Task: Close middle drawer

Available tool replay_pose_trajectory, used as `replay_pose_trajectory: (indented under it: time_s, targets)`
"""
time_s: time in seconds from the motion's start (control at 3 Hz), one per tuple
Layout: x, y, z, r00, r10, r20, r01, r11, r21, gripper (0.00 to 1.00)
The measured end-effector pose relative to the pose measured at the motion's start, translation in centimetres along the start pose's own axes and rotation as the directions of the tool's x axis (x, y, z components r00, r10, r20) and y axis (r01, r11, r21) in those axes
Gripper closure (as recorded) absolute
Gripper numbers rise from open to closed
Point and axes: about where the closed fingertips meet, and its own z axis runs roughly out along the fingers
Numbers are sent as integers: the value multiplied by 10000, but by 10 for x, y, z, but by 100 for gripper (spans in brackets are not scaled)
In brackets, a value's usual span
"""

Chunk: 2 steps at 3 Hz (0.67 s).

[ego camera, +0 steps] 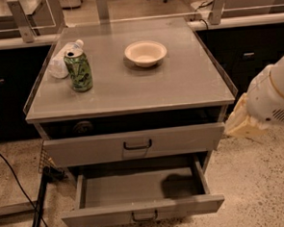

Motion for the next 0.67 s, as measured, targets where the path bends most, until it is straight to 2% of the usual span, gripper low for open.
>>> replay_pose_trajectory:
  time_s: [0.33, 0.67]
  targets:
    - [23, 30, 62, 9995, 303, -69, -308, 9968, -732, 100]
    - [26, 32, 66, 9993, 364, -50, -367, 9966, -738, 100]
